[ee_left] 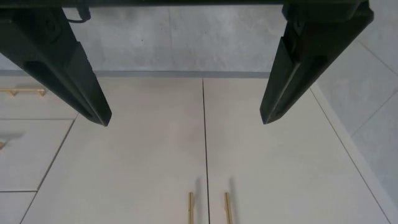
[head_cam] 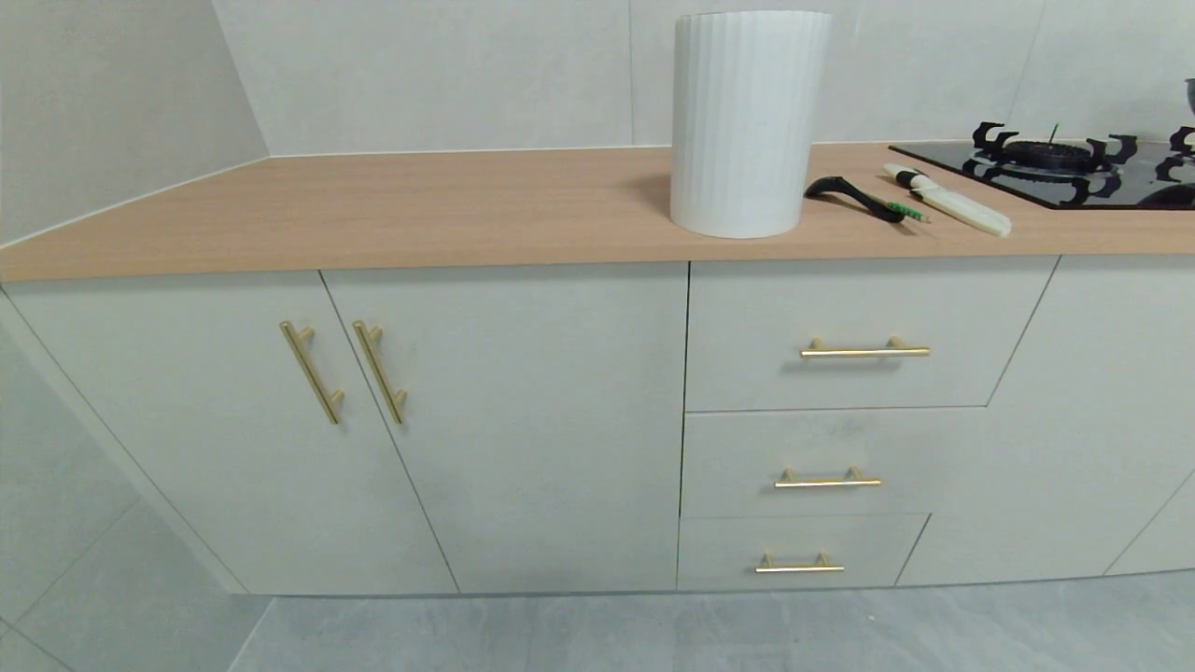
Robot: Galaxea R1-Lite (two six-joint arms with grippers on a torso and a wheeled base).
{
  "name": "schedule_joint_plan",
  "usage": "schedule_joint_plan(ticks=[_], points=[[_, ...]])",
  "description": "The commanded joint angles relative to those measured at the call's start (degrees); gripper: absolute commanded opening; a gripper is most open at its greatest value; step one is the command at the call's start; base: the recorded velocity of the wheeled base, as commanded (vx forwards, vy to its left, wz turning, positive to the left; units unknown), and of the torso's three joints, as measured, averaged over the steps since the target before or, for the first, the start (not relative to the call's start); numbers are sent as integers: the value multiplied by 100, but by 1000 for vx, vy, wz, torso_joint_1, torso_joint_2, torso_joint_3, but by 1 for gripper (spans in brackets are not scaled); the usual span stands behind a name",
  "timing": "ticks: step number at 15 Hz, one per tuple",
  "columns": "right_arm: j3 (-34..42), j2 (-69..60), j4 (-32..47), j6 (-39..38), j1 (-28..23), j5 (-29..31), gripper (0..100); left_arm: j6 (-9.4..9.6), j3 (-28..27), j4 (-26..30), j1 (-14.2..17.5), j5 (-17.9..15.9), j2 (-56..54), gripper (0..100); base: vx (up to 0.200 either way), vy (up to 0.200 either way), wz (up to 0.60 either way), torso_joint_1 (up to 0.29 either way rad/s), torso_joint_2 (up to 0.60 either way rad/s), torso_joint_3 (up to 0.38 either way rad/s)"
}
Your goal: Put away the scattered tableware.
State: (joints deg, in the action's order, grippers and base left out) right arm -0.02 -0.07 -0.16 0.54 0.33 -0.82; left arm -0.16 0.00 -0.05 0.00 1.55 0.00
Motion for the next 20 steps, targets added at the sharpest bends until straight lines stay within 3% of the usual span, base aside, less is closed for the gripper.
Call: schedule_joint_plan(ticks=[1, 3, 6, 9, 12, 15, 20], points=[[-165, 7, -125, -27, 2, 47, 100, -2, 0, -4, 0, 3, 9, 100, 0, 0, 0, 0, 0, 0], [-982, 236, 42, -282, 46, -33, 100, -2, 0, -4, 0, 3, 9, 100, 0, 0, 0, 0, 0, 0], [-1140, 948, 614, 113, 231, -59, 100, -2, 0, -4, 0, 3, 9, 100, 0, 0, 0, 0, 0, 0], [-1439, 2855, 596, 131, 697, -50, 100, -2, 0, -4, 0, 3, 9, 100, 0, 0, 0, 0, 0, 0], [-2063, 4806, 534, 149, 767, -50, 100, -2, 0, -4, 0, 3, 9, 100, 0, 0, 0, 0, 0, 0], [-2538, 6502, -160, 157, 767, -41, 100, -2, 0, 5, 0, 3, 9, 100, 0, 0, 0, 0, 0, 0], [-3091, 9122, -2050, 149, 820, 126, 100, -2, 0, -4, 0, 3, 9, 100, 0, 0, 0, 0, 0, 0]])
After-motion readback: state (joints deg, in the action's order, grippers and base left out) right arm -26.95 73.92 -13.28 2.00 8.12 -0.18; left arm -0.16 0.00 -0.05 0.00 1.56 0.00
